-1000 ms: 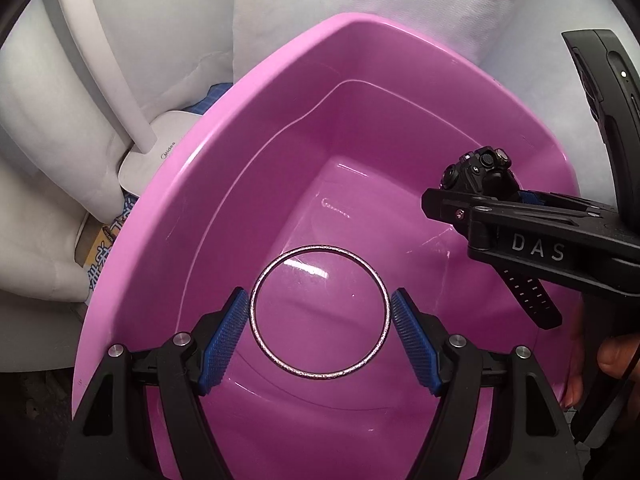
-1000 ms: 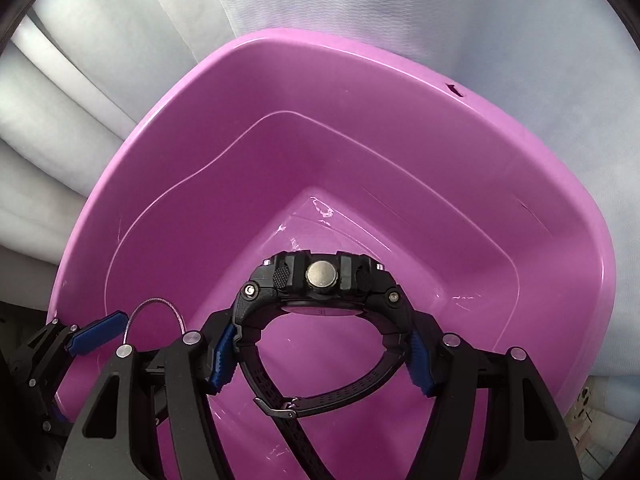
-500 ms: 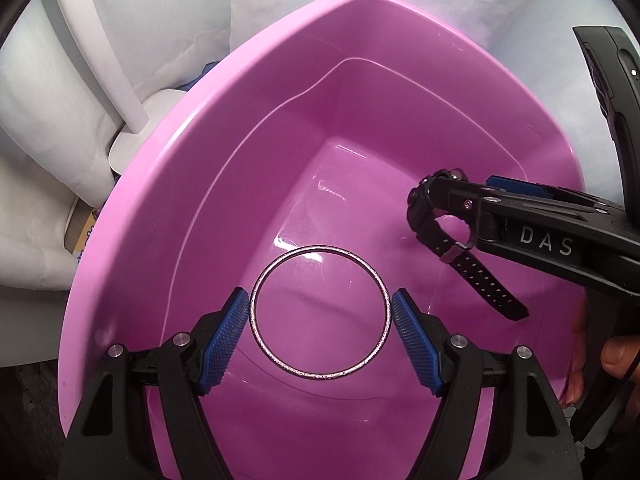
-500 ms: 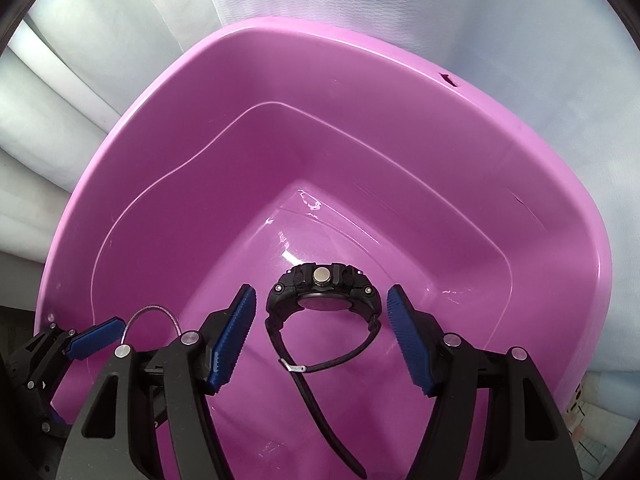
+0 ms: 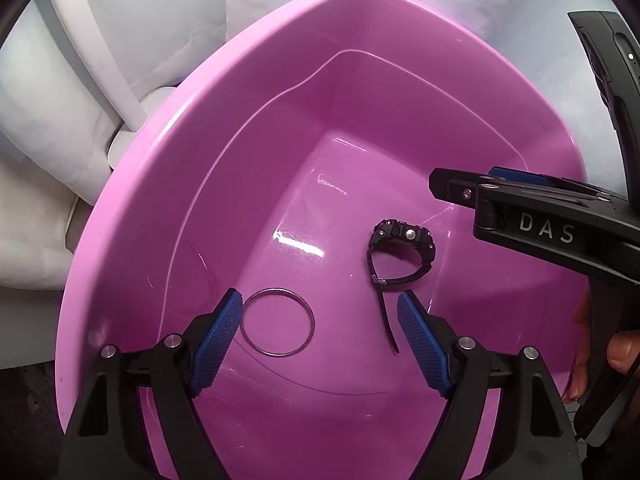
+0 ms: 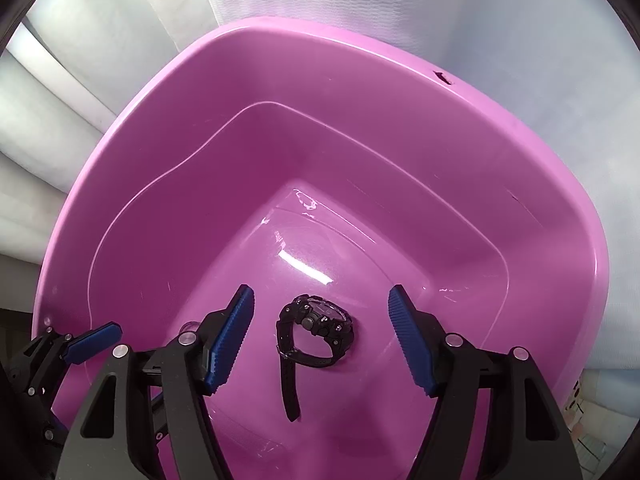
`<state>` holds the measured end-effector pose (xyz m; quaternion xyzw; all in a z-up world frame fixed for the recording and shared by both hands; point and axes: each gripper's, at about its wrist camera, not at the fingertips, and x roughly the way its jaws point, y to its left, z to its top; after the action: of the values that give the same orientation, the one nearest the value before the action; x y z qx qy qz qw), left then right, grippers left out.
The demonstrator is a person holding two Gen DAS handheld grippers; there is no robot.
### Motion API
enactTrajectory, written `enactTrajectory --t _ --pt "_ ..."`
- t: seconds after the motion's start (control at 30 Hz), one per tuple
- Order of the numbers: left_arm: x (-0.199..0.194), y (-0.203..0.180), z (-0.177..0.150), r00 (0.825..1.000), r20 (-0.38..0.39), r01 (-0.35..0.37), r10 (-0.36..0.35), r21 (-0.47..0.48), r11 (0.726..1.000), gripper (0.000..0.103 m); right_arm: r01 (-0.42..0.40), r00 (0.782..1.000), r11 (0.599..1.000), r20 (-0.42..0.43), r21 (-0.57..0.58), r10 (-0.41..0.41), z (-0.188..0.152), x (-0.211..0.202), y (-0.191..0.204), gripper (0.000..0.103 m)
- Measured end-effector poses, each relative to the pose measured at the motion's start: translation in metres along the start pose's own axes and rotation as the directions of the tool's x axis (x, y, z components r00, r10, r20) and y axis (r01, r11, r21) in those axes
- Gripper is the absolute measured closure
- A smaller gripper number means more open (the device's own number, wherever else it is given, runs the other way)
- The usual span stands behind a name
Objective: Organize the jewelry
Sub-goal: 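Open the right gripper to drop the watch while the left gripper releases the ring, then withdraw both tools from the basin back over the table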
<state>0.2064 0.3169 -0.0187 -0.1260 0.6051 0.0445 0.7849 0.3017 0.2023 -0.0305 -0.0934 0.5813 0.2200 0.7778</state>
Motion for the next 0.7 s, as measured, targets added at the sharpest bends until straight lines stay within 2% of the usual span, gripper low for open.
enactTrajectory --t 0.47,0.7 --pt "-0.017 0.000 -0.009 0.998 0.049 -0.031 0.031 -0.007 1.000 0.022 -0.017 1.000 1.000 0.018 -0.008 0.017 -0.002 -0.011 -0.001 0.036" --pt "-0.033 0.010 -0.016 0.995 0.087 -0.034 0.038 -0.044 0.998 0.020 -0.023 0.999 0.999 0.045 -0.025 0.024 -0.007 -0.027 0.003 0.036"
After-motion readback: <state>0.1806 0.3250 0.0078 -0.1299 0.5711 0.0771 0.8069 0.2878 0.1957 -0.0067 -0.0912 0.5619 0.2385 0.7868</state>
